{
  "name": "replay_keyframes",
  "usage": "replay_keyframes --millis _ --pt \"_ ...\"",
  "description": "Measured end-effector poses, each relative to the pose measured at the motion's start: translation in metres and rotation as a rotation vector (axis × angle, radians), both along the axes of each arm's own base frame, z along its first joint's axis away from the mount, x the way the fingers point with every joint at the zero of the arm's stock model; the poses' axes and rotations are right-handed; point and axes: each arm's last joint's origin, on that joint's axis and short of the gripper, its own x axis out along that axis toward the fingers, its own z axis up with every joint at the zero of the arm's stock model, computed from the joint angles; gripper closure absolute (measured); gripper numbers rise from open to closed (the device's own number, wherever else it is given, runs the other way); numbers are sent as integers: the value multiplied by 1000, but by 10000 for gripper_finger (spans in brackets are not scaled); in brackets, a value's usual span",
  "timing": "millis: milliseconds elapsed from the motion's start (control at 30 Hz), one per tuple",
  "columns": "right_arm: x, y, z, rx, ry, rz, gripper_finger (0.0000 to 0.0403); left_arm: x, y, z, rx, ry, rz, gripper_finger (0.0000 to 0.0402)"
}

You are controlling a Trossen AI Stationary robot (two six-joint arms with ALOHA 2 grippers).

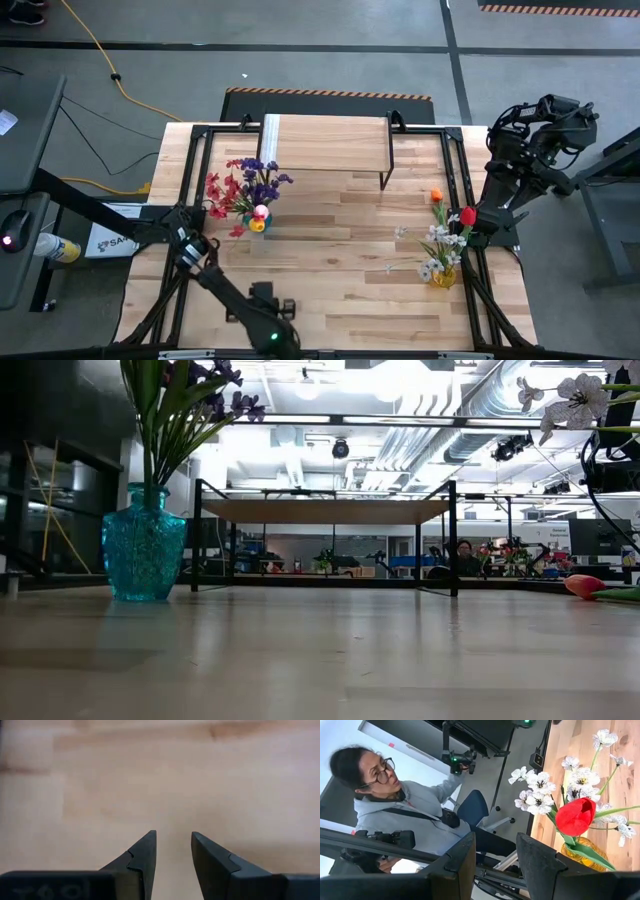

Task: Pick and place flowers into a vace then onto a shelf
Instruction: Adjust the vases

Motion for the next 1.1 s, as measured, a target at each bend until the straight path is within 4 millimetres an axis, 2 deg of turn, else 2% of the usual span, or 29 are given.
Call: replay_keyframes --millis 200,367,633,900,967,1100 --pt "0 0 0 -33 -46 17 269 0 -32 38 -109 -194 -44 245" --pt "0 0 0 -41 -58 21 269 7 -49 58 -198 -384 -76 245" --pt "0 0 0 -50 -70 27 269 37 -64 64 -281 -712 -156 245" --pt "0 0 0 -48 -65 46 269 73 -62 75 -264 -975 -275 245" --pt "-2 1 -1 -31 -20 88 269 81 -60 78 -260 -1017 -302 245" --pt "-6 2 -3 42 177 181 269 96 -58 73 -252 -1075 -328 245"
